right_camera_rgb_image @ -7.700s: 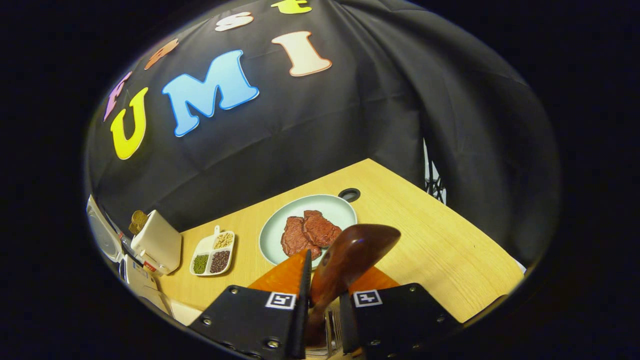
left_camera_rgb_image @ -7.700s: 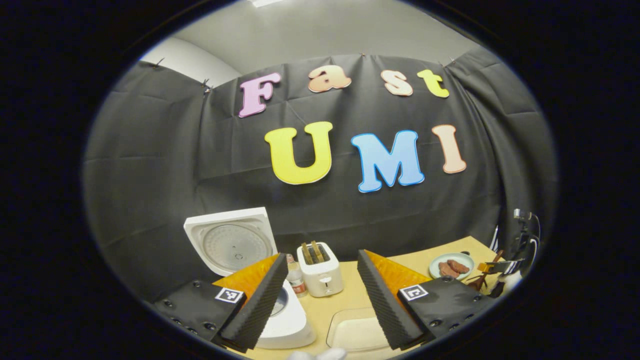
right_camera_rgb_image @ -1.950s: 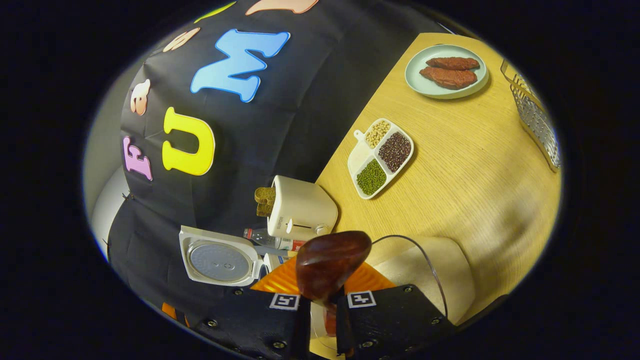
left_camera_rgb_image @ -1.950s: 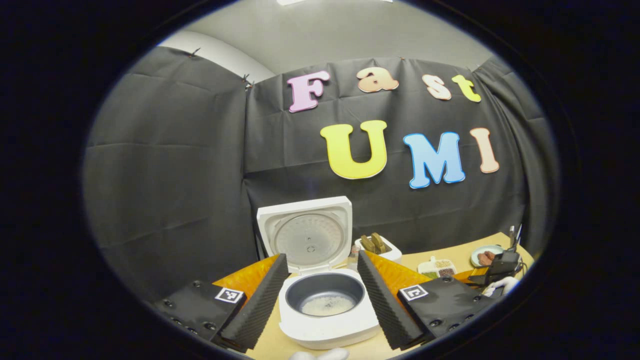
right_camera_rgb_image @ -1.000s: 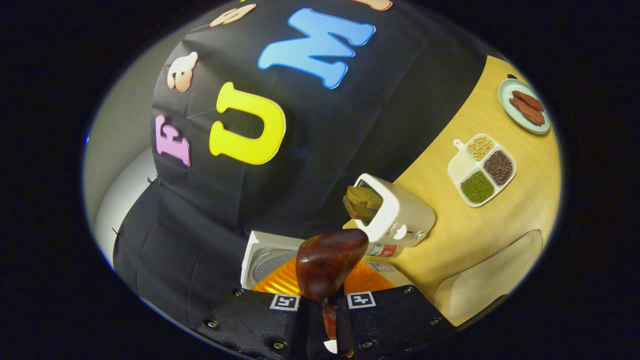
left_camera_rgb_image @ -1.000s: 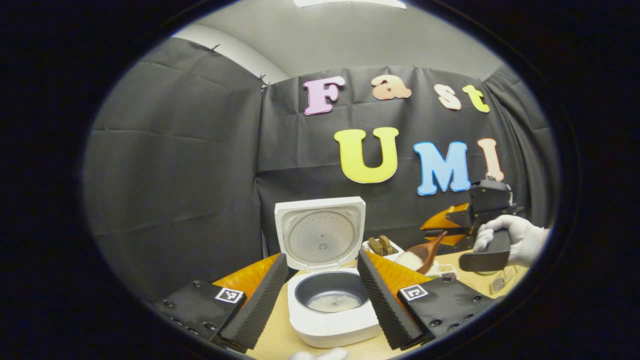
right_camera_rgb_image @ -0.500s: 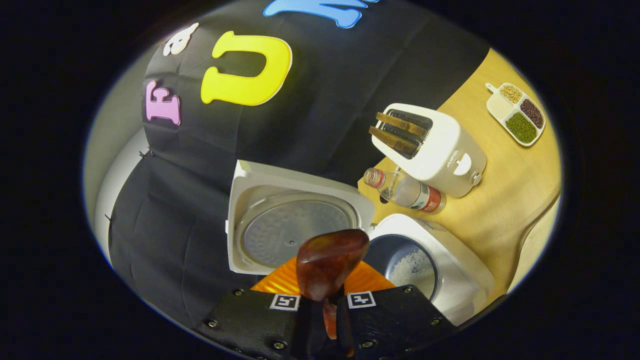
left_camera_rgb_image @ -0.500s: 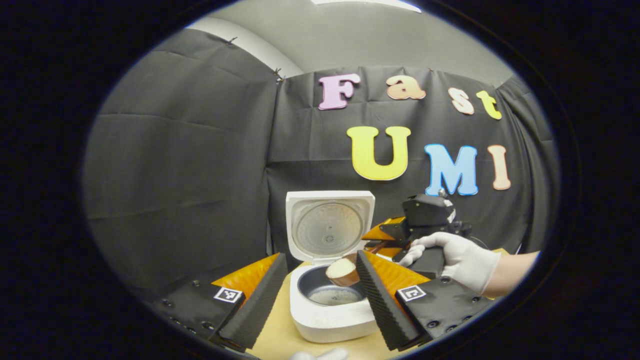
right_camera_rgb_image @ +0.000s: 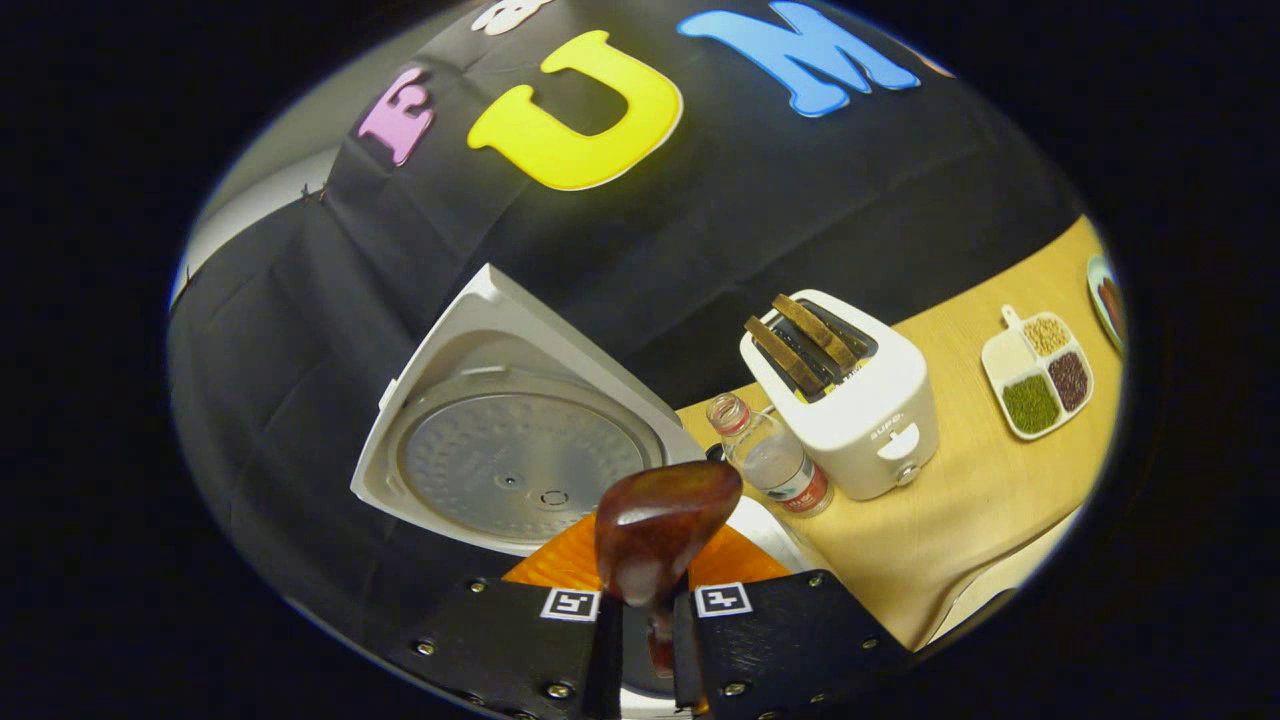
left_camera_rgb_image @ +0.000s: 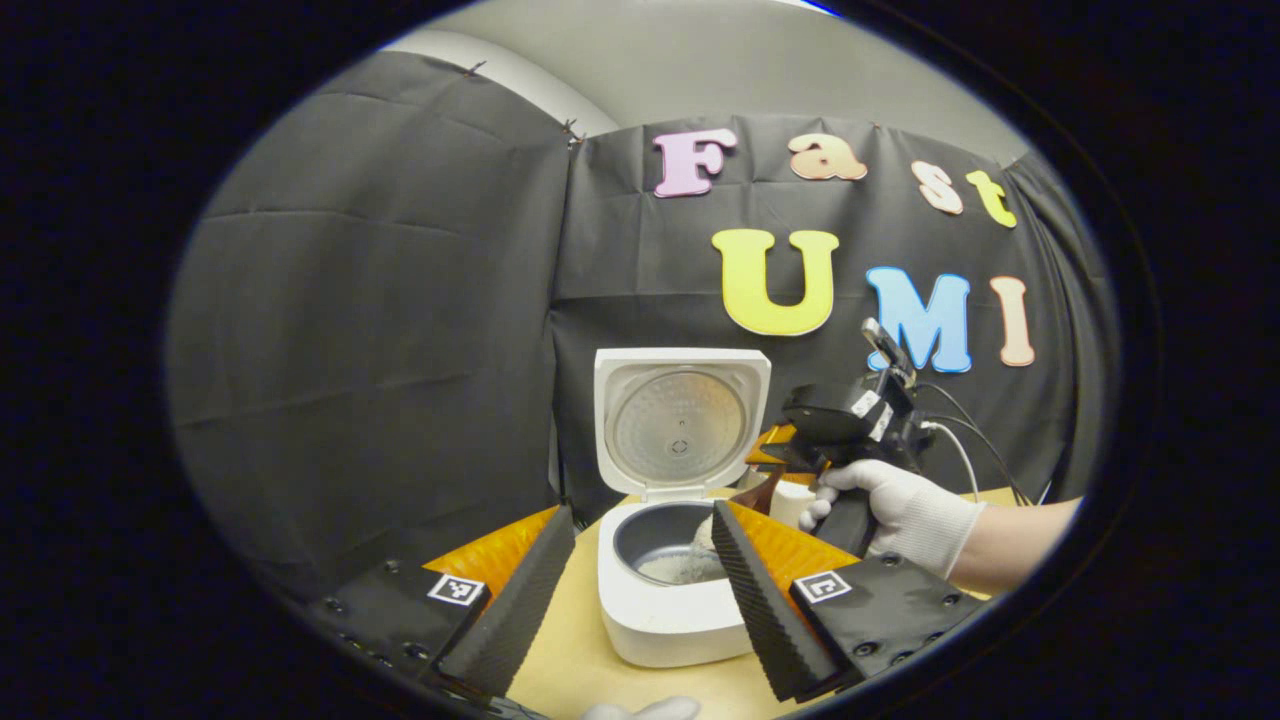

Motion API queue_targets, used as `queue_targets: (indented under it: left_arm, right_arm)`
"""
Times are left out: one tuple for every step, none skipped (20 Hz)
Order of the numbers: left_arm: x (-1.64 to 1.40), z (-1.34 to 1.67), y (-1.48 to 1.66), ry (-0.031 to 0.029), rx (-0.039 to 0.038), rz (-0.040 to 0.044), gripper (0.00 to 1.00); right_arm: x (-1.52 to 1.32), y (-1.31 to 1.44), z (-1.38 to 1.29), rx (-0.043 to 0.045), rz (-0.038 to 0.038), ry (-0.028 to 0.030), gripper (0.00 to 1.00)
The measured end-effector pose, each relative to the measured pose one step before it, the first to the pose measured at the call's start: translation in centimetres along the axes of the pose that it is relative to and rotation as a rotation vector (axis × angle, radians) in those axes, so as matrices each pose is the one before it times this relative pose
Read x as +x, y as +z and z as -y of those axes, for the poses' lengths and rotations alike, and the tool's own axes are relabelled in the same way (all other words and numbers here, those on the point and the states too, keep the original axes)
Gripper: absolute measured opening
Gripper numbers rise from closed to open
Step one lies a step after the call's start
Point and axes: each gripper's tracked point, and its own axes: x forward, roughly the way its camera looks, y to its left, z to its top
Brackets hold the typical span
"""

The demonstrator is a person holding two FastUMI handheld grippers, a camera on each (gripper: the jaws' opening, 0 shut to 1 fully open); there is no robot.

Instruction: Close the left gripper, press the button to open the rice cooker; take a wooden spoon from the chopstick holder with the right hand, scoop a spoonful of rice and pour it into the rice cooker, then put the wooden spoon back into the chopstick holder.

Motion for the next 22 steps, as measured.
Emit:
queue_targets:
  left_arm:
    - [-0.108,-0.051,-0.276,0.00473,0.00505,-0.00211,0.96]
    - [-0.112,-0.017,-0.2,0.00297,0.0047,-0.00247,0.96]
    - [-0.237,-0.078,-0.148,0.00154,0.00066,-0.00297,0.96]
    - [-0.153,-0.011,0.013,-0.00173,-0.00653,-0.00426,0.96]
    - [-0.139,0.261,-0.062,-0.00338,-0.00647,-0.00317,0.96]
    - [-0.089,0.092,-0.056,-0.00071,-0.00058,-0.00223,0.96]
    - [-0.124,-0.022,-0.082,0.001,0.00279,0.00194,0.96]
    - [-0.116,0.077,0.117,0.00098,0.00304,0.00377,0.96]
    - [-0.123,0.07,-0.08,-0.00008,0.00432,0.00209,0.96]
    - [-0.07,0.048,-0.027,0.00019,0.00413,-0.0005,0.96]
    - [-0.16,0.074,0.059,-0.00172,0.00049,0.00115,0.96]
    - [-0.079,0.096,0.051,-0.00233,-0.00052,0.00143,0.96]
    - [0.037,0.007,-0.232,0.00013,0.00013,-0.00137,0.96]
    - [-0.027,0.053,-0.077,-0.00131,0.00069,-0.00005,0.96]
    - [0.032,0.007,-0.04,-0.00148,-0.00138,-0.00066,0.96]
    - [0.071,0.07,0.025,-0.00514,-0.00469,0.00022,0.96]
    - [-0.136,0.017,-0.092,-0.0032,-0.0037,-0.00194,0.96]
    - [0.007,0.066,-0.005,-0.00332,-0.00045,-0.00202,0.96]
    - [-0.038,-0.001,0.126,-0.00001,0.00235,0.00379,0.96]
    - [-0.043,-0.011,0.07,-0.00065,0.00334,0.00119,0.96]
    - [0.026,0.034,0.025,-0.00165,0.00193,0.00243,0.96]
    - [0.023,0.003,0.042,-0.00118,-0.0012,0.00319,0.96]
  right_arm:
    - [0.165,-0.056,-0.308,-0.04714,0.01603,-0.00635,0.2]
    - [0.071,-0.366,-0.321,-0.05693,0.0016,-0.00848,0.2]
    - [0.143,-0.499,-0.458,-0.05101,-0.00137,-0.00078,0.2]
    - [0.059,-0.324,-0.262,-0.04876,-0.00055,0.00011,0.2]
    - [-0.028,-0.231,-0.188,-0.04328,0.00009,-0.0047,0.2]
    - [-0.117,-0.04,-0.163,-0.04756,0.00613,0.00263,0.2]
    - [0.008,-0.088,-0.361,-0.05837,0.00987,-0.00676,0.2]
    - [0.005,0.051,-0.273,-0.04961,0.00947,-0.00002,0.2]
    - [-0.346,0.295,-0.368,-0.04538,0.00856,-0.00003,0.2]
    - [-0.115,0.059,-0.307,-0.03394,0.003,-0.0018,0.2]
    - [-0.16,0.132,-0.209,-0.04976,0.01159,0.00088,0.2]
    - [0.141,0.14,-0.138,-0.04799,0.00724,-0.00692,0.2]
    - [-0.264,0.187,-0.264,-0.06475,0.01277,0.00412,0.2]
    - [-0.066,0.058,-0.296,-0.05489,0.00598,0.00023,0.2]
    - [-0.038,-0.171,-0.587,-0.03474,-0.00384,0.01167,0.2]
    - [-0.104,-0.3,-0.343,-0.03891,-0.00424,0.00104,0.2]
    - [0.165,0.062,-0.042,-0.04165,0.00665,-0.0015,0.2]
    - [-0.137,0.05,-0.224,-0.04691,0.00819,-0.00246,0.2]
    - [0.043,0.231,-0.219,-0.04986,0.01641,0.00131,0.2]
    - [-0.131,0.165,-0.304,-0.04693,0.01254,0.00382,0.2]
    - [-0.031,0.05,-0.211,-0.047,0.00869,-0.00088,0.2]
    - [-0.112,0.189,-0.255,-0.02606,0.00965,0.00493,0.2]
